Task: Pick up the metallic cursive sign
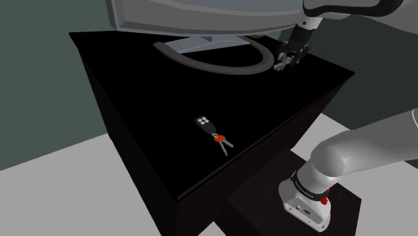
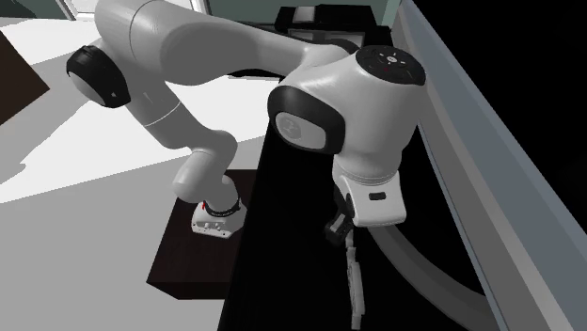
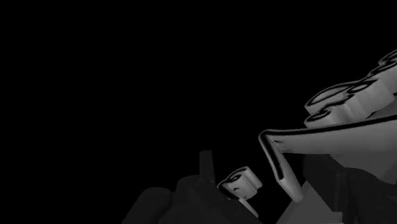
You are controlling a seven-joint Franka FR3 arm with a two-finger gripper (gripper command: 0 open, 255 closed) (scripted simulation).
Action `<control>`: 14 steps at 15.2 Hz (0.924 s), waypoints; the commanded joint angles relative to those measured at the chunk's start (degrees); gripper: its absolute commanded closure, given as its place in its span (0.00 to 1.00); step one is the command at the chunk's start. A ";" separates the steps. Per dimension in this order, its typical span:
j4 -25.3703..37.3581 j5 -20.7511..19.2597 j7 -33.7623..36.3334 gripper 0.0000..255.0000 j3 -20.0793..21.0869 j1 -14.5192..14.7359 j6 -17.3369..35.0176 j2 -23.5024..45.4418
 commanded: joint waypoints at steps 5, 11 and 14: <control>-0.13 0.00 0.08 1.00 0.05 0.02 0.08 -0.05; 1.47 0.06 -0.04 1.00 0.04 0.07 -1.31 0.16; 4.11 0.20 -0.14 1.00 0.12 0.18 -3.59 0.53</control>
